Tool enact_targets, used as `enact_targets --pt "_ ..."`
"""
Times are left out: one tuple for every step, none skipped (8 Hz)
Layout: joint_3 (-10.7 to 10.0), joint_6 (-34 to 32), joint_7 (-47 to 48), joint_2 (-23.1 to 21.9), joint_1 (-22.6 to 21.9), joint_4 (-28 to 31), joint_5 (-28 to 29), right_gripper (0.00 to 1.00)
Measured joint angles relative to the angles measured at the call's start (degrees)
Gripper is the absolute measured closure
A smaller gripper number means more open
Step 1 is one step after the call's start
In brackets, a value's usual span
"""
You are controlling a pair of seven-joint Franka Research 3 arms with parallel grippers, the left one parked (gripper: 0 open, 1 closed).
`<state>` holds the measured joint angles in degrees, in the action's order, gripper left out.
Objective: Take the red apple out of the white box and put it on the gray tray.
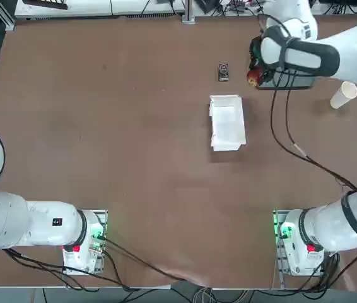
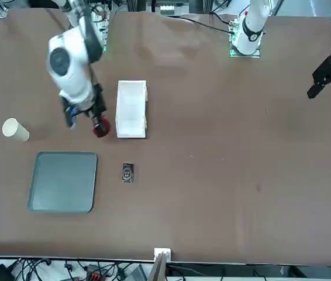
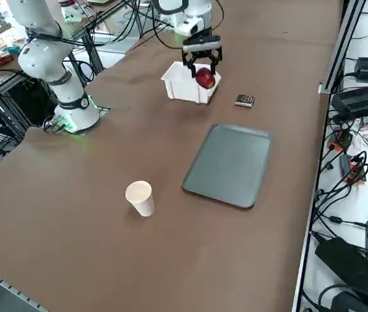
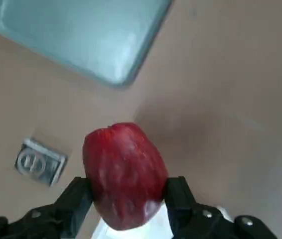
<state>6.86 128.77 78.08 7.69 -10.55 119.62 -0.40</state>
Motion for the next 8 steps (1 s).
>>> enact_targets --pt "-0.11 0.04 -9.16 1.30 3.90 -1.16 -0.02 0.16" --pt "-0.18 0.06 -18.30 2.56 7.24 -2.72 -0.07 0.16" --pt "-0.19 0.06 -27.70 4.02 10.00 -4.77 -0.48 0.16" --pt "-0.18 0.06 -36.80 5.93 12.09 -7.19 -1.42 0.16" --pt "-0.19 0.06 -45.36 8.30 13.74 -9.63 -2.78 0.16" --pt "-0.18 0.05 -53.17 10.88 15.02 -11.88 -4.40 0.16" --pt "-0.18 0.06 -60.25 13.88 16.19 -14.17 -5.83 0.16" --pt "-0.18 0.07 -65.13 17.19 17.25 -16.47 -6.65 0.16"
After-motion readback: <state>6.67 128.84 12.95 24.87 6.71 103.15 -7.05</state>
